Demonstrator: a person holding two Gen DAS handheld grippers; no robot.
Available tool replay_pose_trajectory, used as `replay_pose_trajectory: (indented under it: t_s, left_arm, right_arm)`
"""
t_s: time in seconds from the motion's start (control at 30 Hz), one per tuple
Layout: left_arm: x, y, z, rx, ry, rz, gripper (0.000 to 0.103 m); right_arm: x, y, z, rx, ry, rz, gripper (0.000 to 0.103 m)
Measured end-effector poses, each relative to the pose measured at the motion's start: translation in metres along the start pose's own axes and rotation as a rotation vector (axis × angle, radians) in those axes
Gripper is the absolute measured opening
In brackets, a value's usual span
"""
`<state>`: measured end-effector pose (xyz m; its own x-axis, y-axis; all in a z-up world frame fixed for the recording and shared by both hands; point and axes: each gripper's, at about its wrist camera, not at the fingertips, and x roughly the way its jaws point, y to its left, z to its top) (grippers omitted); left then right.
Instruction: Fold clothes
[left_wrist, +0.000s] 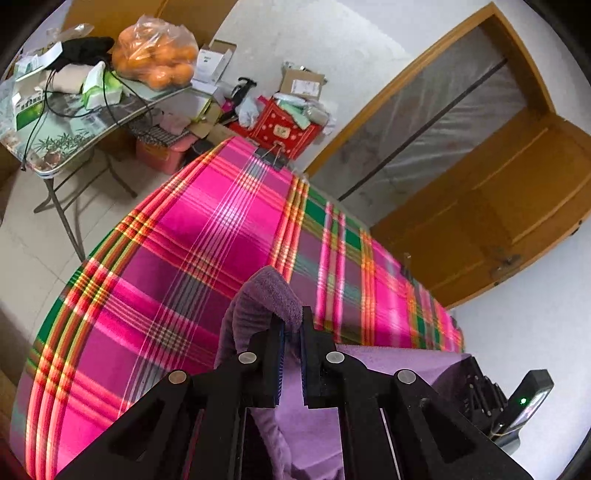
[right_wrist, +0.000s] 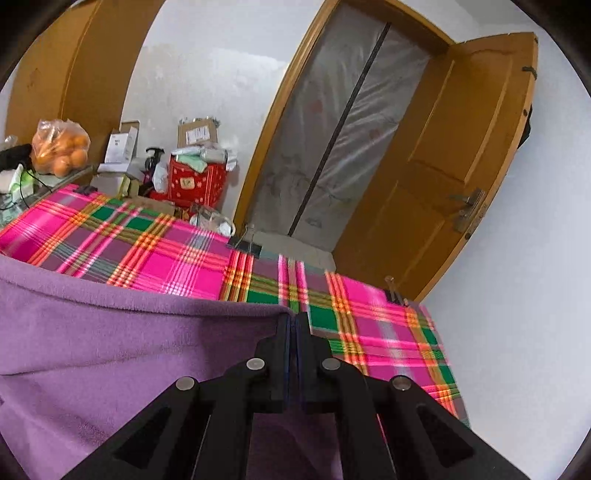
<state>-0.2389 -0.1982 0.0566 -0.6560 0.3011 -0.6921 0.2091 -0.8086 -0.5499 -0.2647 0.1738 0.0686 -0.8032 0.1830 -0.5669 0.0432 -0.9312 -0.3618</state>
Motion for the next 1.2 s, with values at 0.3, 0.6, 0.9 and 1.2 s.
replay_pose_trajectory:
  t_s: [0.3, 0.6, 0.9, 1.2]
  left_arm:
    - [-0.016, 0.008, -0.009, 0.137, 0.012, 0.0, 0.02]
    - [-0.086, 0.035, -0.045, 0.143, -0.024, -0.045, 0.031]
    - [-0.105, 0.021, -0.113, 0.205, 0.103, -0.121, 0.034]
    - [-0.121, -0.001, -0.157, 0.315, 0.105, -0.113, 0.049]
  right_arm:
    - [0.011, -0.013, -0.017, 0.116, 0.123, 0.13, 0.004]
    - [-0.04, -0.046, -0.038, 0.215, 0.135, 0.283, 0.009]
    - [-0.116, -0.044, -0.106, 0.183, 0.094, 0.483, 0.024]
    - [-0.163, -0.026, -0.164, 0.153, 0.093, 0.647, 0.043]
